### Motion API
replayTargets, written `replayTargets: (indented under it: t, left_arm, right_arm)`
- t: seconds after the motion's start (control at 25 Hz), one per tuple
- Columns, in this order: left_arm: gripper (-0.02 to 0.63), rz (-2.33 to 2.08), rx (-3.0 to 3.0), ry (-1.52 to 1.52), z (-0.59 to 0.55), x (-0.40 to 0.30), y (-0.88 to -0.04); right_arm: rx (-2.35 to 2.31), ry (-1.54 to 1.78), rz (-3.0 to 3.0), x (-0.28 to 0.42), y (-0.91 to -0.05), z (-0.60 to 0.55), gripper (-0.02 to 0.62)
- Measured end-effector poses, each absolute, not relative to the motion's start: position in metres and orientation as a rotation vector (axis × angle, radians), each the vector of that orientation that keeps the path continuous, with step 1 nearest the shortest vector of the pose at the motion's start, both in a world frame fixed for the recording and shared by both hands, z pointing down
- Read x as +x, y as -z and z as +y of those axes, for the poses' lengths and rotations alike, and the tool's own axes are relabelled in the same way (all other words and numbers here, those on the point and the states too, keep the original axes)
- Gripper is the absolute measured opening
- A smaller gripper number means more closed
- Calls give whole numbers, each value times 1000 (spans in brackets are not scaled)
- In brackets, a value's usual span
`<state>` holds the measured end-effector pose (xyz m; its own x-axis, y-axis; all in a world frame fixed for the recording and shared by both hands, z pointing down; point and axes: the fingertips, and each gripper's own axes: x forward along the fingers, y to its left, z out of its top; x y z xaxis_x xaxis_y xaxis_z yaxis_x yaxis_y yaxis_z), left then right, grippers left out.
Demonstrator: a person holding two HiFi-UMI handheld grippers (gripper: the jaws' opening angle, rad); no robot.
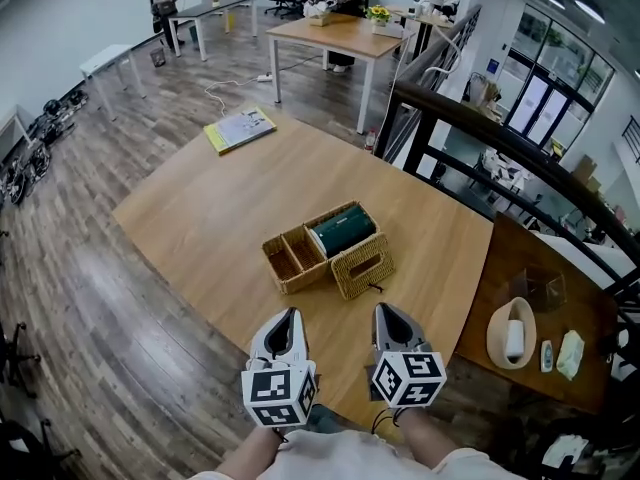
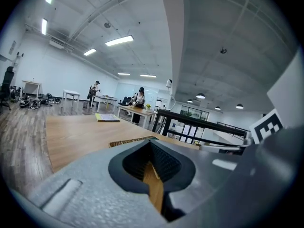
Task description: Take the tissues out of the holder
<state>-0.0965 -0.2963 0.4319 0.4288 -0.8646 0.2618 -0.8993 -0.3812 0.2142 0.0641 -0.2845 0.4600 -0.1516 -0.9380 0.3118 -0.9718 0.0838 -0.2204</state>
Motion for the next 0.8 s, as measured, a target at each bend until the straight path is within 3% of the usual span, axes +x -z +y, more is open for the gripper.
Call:
replayTargets:
  t: [0.56,0.64,0.72,0.8]
  left_arm:
    - [-14,-1438,2418,-159,-349,-101,-432]
    - [-14,-1437,2424,-162,-353,-101,-434]
    - [-14,-1435,2433,-164,-358,-100,-434]
    - [-14,-1431,2440,-158,-365,-101,-434]
  right_arm:
    - [1733,-494,-2344,48,-453,-350,14]
    - [1674,-462,-2359,50,-451,-361,54]
    - [1602,-444,-2381,50,-448,-373,137]
    - [1530,-407,-2382,48,-448,-385,150]
